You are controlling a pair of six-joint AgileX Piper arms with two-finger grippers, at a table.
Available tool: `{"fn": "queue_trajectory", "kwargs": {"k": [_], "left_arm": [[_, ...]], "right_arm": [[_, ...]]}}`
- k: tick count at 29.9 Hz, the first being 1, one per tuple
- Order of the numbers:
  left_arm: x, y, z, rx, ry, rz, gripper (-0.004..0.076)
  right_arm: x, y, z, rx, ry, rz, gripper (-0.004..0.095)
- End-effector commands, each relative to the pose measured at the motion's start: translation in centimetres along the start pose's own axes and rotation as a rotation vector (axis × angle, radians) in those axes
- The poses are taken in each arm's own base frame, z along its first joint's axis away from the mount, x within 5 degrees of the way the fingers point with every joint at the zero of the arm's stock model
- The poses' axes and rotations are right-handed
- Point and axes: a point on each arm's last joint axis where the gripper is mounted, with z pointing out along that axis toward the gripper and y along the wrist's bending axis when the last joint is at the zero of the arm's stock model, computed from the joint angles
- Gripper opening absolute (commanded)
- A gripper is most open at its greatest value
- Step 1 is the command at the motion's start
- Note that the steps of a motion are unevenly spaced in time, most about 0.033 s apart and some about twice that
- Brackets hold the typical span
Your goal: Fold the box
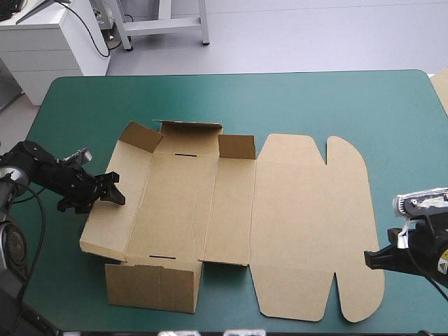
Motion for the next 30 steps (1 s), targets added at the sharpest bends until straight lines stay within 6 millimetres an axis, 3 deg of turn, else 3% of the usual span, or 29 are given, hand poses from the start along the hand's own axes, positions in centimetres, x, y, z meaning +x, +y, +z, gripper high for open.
{"fn": "queue_trajectory", "kwargs": {"k": [1,6,13,22,30], "left_arm": [[1.1,-1.9,-1.8,0.066,0.02,-0.032,0.0421],[1.3,-2.3,-2.3,0.074,0.001,-0.024,0.038],[1.7,-2.8,-1.5,0.107,0.024,-0.026,0.0135],[2.6,-4.8,0.3,0.069,0.1,0.131,-0.0007],[2.3,-5.5,-0.7,0.025,0.069,0.219,-0.0008]], "right_arm": [[-0.6,-0.1,-0.4,0.012,-0.052,-0.004,-0.0019],[-0.6,-0.1,-0.4,0.012,-0.052,-0.004,-0.0019],[-0.7,-0.1,-0.4,0.012,-0.055,0.001,-0.0019],[-0.8,-0.1,-0.4,0.008,-0.072,0.008,-0.0019],[-0.8,-0.1,-0.4,0.008,-0.072,0.008,-0.0019]]}}
